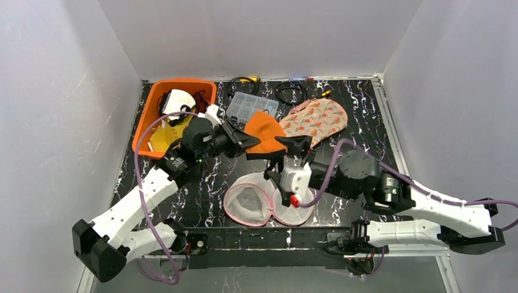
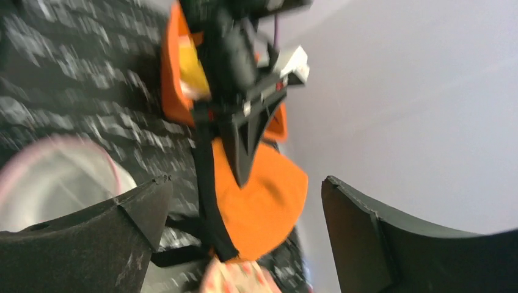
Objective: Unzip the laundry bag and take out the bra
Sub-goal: Pick up the bra from the laundry bag, then place the bra in the bin.
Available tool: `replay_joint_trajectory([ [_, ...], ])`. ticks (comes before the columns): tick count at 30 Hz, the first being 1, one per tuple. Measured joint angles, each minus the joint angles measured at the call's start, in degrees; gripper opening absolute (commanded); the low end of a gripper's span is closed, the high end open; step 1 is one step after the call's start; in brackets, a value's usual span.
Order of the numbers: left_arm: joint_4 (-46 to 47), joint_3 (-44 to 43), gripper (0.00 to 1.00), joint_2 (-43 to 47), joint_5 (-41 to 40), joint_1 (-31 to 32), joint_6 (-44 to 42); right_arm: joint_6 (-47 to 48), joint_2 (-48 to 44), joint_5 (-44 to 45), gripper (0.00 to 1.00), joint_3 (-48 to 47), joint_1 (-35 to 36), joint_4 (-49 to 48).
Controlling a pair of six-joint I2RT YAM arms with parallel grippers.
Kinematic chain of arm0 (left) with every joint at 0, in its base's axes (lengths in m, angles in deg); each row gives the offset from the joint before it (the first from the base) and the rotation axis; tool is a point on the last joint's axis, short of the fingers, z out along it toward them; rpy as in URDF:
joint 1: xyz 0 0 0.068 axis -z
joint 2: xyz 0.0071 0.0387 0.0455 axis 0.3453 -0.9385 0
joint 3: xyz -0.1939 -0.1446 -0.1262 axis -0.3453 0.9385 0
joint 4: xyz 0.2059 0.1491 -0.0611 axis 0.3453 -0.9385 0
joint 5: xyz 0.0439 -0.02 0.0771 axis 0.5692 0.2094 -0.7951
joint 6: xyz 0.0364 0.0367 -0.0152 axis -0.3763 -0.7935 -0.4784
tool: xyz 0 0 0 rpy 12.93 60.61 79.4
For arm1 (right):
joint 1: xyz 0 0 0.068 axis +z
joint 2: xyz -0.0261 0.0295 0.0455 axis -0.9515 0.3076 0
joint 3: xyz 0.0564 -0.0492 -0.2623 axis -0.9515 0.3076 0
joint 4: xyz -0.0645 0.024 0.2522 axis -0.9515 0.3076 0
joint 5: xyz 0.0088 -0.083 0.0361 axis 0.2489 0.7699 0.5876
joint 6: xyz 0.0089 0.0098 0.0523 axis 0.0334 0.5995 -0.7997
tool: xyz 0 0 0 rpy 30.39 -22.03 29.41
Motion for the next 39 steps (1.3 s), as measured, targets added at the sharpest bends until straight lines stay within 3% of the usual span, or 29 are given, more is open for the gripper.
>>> replay_joint_trajectory([
  [4,-6.1,-4.1,0.00,0.5,-2.3,-4.3,-6.2,-15.3,5.1,-7.4,0.99,-11.8,0.0,0.4],
  [8,-13.6,-11.5,0.00,0.9,-10.2,-7.4,-16.9,-29.3,8.3,-8.2,0.99,-15.0,0.0,-1.3],
  [12,-19.2,-18.7,0.00,1.5,-18.1,-10.3,-29.0,-42.4,9.2,-2.2,0.99,-8.1,-1.6,-8.1],
  [16,-22.7,-23.4,0.00,0.7,-21.2,-16.7,-38.3,-57.3,7.5,-0.3,0.99,6.7,-10.6,-14.8],
  [20,-24.3,-23.6,0.00,-1.4,-18.1,-29.2,-41.4,-69.6,4.0,0.3,0.99,21.0,-18.8,-17.3],
  [25,-21.3,-21.9,0.00,-5.4,-10.8,-42.0,-40.3,-76.7,-2.2,-0.8,0.98,28.4,-19.2,-18.7],
  [35,-1.3,-10.6,0.00,-14.9,6.2,-50.5,-33.6,-82.4,-16.5,-4.7,0.97,40.9,-19.2,-20.7],
  [39,4.0,-4.5,0.00,-17.6,8.2,-52.1,-32.9,-83.1,-19.4,-5.1,0.97,43.6,-19.2,-19.9],
])
